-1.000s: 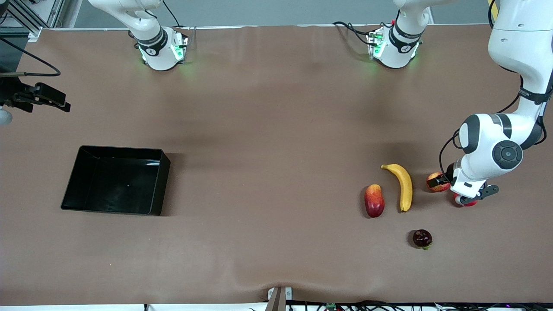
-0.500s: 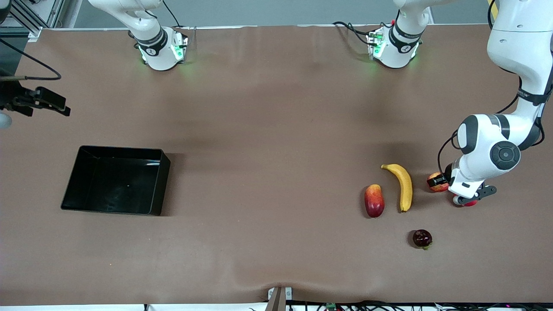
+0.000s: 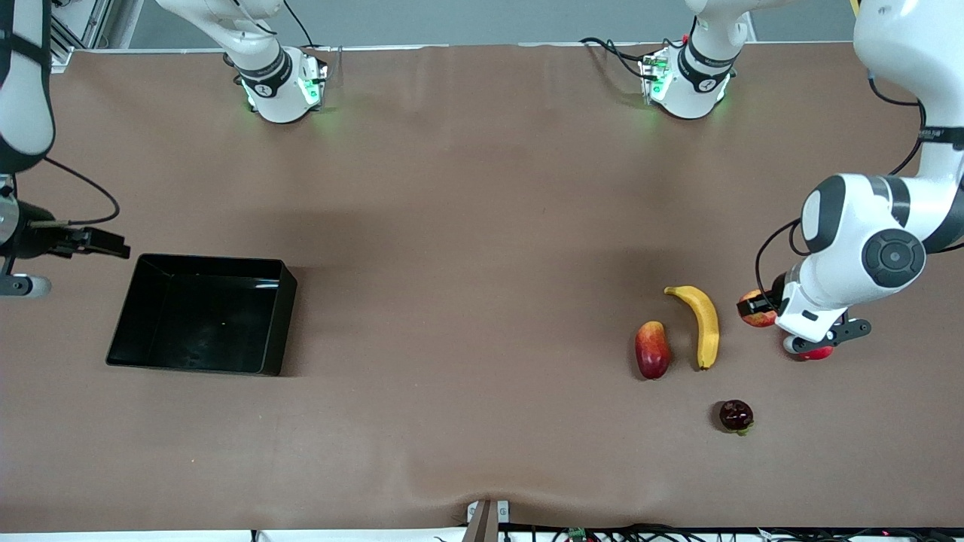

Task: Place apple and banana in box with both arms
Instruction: 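Grasp and lift the apple with the left gripper while the right gripper reaches the box, then grasp the rim of the black box with the right gripper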

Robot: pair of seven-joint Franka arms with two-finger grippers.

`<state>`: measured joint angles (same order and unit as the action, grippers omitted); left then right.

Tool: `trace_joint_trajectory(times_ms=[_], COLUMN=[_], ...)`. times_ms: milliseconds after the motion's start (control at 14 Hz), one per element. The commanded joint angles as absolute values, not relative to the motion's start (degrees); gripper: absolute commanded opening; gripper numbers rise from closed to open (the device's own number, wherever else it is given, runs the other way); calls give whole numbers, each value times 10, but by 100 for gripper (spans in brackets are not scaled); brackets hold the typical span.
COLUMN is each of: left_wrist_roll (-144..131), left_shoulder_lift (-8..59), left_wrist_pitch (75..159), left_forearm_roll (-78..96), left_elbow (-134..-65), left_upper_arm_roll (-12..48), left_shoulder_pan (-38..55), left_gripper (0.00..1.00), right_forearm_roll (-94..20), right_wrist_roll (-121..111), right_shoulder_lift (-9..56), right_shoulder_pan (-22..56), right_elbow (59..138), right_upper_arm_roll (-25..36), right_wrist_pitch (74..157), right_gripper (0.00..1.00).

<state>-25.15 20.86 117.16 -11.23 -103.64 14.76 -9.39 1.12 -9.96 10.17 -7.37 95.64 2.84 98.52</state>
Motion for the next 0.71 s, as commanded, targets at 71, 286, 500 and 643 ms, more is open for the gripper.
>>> trace_joint_trajectory(times_ms=[71,286,500,643], left_wrist_roll=[-296,-299,-300,-301], left_shoulder_lift=[194,179,171,168], left_wrist_pitch=[1104,1049,1012,1005], left_forearm_roll=[-106,-106,-105,-95], left_elbow=[-992,-953,-929,-923], left_upper_arm_roll=[198,215,231,237], left_shoulder_pan=[-95,-96,-97,-96], left_gripper=[0,0,0,0], right_forearm_roll=[18,18,12,10], right_wrist_roll=[-165,-210,-237,-236], right_shoulder_lift=[106,161,220,256], right_shoulder_pan=[-121,-154,-177,-182], right_elbow=[1019,1027,1027,1026], right_upper_arm_roll=[21,21,20,20], right_wrist_pitch=[1073,1162,1240,1284], right_gripper=[100,100,100,100])
